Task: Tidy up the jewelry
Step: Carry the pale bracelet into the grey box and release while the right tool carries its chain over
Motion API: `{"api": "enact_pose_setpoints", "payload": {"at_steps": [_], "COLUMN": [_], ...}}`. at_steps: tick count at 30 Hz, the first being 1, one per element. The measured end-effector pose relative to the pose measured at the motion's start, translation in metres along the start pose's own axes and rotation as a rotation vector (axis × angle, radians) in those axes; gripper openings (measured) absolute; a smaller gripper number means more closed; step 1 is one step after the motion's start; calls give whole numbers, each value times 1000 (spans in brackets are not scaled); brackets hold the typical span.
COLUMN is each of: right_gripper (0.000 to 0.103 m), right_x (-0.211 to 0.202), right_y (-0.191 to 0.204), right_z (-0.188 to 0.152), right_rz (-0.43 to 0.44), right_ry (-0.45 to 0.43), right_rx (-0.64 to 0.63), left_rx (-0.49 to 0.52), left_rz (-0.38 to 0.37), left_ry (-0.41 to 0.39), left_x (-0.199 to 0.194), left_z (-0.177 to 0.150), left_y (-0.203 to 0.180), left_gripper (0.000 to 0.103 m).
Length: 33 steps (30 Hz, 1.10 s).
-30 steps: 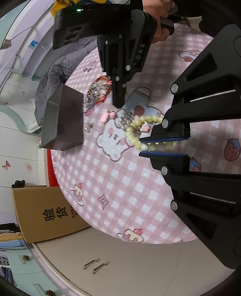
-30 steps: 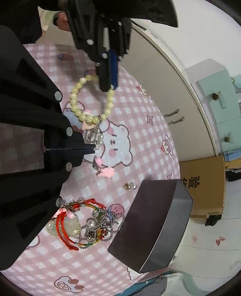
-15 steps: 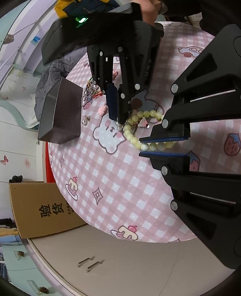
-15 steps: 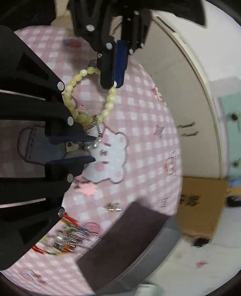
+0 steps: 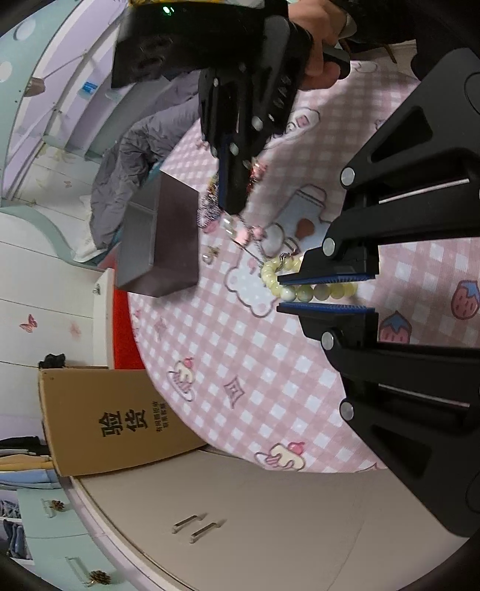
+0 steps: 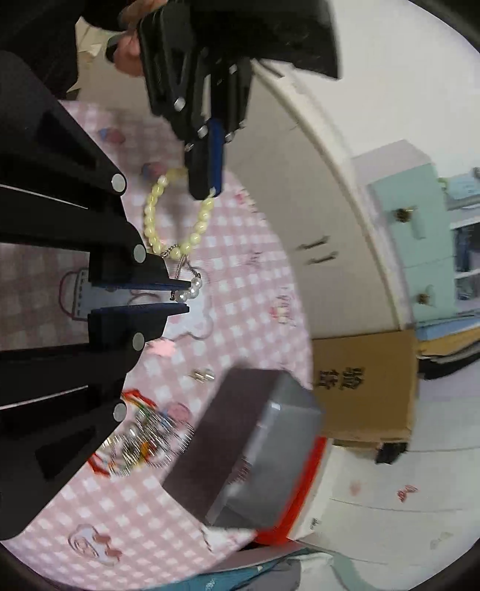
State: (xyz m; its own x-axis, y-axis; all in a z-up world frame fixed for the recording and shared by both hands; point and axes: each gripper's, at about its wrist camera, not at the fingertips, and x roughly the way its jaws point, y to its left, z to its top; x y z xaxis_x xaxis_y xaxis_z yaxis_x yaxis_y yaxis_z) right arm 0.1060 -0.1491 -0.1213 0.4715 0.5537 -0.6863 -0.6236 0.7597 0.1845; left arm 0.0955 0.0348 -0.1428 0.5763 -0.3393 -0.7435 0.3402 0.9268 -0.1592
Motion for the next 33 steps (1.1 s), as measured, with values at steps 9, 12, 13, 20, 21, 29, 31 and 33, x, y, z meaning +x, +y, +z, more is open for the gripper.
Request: {"api": "enact_pose_setpoints", "payload": {"at_steps": [9,12,13,20,21,29,31,33], "right_gripper": [5,5,5,5,5,5,5,7], "right_x": [-75,-85,-89,-120,-122,-100,-92,-86], "right_y": [-8,-15,-18,-50,-54,-85,-93,-101], "right_z": [42,55,60,88,92,109,104,98], "right_rz": [-85,-125,-147,-208,-209,-214,-213,-218], "right_ry": [-180,-207,-216,-306,-314,-280,-254,-241], "right_rx": [-24,-45,-52,-21,-17,34,66,106], "left_rx": [17,36,44,59,53,50,52,61], "left_rz": [-1,-12,-17,-64,-83,-153,-168,-183], "left_ry": [-92,-128,-145,-237,-248,-238,-211,-153], "left_x": [-27,-34,-37,-40,-39,-7,7,29], "left_z": [26,42,51,110,121,177,182,186], "left_y": [-3,-4,-4,-7,-8,-25,-30,-36], "left_gripper": [9,9,9,9,9,9,9,9]}}
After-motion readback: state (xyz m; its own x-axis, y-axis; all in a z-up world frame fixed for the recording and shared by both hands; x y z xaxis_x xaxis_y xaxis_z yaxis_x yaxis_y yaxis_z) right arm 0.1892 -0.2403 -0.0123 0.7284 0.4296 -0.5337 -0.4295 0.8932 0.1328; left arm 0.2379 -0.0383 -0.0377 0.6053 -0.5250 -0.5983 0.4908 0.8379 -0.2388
